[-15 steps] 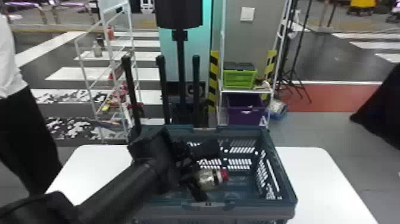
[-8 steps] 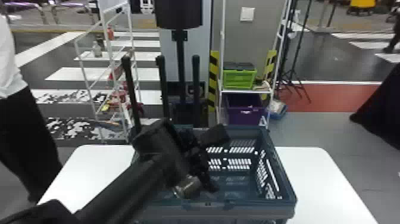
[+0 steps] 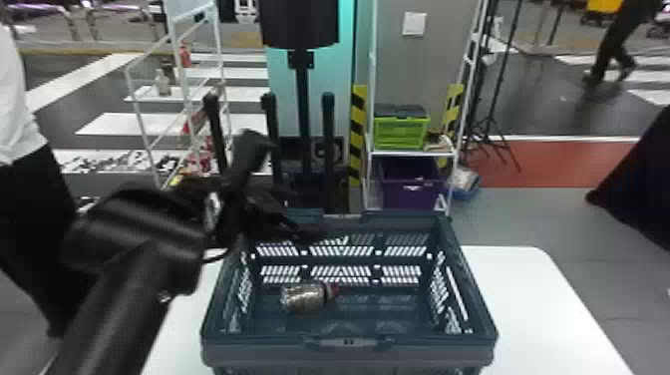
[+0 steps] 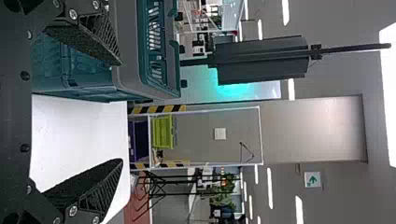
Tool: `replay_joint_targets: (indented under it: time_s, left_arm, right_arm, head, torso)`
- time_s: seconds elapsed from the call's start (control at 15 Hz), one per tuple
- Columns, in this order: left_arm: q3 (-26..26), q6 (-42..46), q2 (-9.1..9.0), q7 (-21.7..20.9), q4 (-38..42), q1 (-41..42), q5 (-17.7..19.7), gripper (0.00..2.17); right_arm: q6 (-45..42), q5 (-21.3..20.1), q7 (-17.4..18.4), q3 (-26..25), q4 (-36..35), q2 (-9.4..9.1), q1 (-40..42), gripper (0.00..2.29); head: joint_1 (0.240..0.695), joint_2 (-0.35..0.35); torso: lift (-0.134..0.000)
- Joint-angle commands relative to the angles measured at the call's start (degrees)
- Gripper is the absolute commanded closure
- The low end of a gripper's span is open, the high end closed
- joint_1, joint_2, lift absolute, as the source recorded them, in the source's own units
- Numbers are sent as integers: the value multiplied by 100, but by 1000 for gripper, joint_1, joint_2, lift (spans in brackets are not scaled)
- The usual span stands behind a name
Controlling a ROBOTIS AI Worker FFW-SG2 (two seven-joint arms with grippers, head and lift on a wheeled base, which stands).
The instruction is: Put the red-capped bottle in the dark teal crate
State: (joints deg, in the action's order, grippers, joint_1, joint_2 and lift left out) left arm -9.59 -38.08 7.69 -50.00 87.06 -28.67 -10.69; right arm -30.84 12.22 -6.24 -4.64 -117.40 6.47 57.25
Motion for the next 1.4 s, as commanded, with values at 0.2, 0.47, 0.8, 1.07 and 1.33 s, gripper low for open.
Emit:
replay_joint_targets:
  time_s: [0.2,0.47,0.8,1.07,1.33]
  left_arm:
    - [1935,226,119,1616,3071,2805,1411,39]
    - [2735,2054,-233,2873,4126,5108,2062,60]
    - [2638,4532,-479,3831,3722,6945,2282,70]
    - [2225,5130,-784,4270,3282,7534,2167,76]
    - [1750,5253,-784,4754,3185,7789,1772,76]
  right_arm:
    - [57,0,0,-2,-99,65,14,151]
    - [127,17,0,-2,-82,126,-38,151]
    - [162,0,0,42,-64,135,-100,151]
    - [250,-35,0,69,-73,144,-153,151]
    - [233,-9,0,174,-38,241,-232,151]
  head:
    - [499,0]
    - [499,0]
    - [499,0]
    - [499,0]
    - [499,0]
  torso:
    - [0]
    - [0]
    - [0]
    - [0]
    - [0]
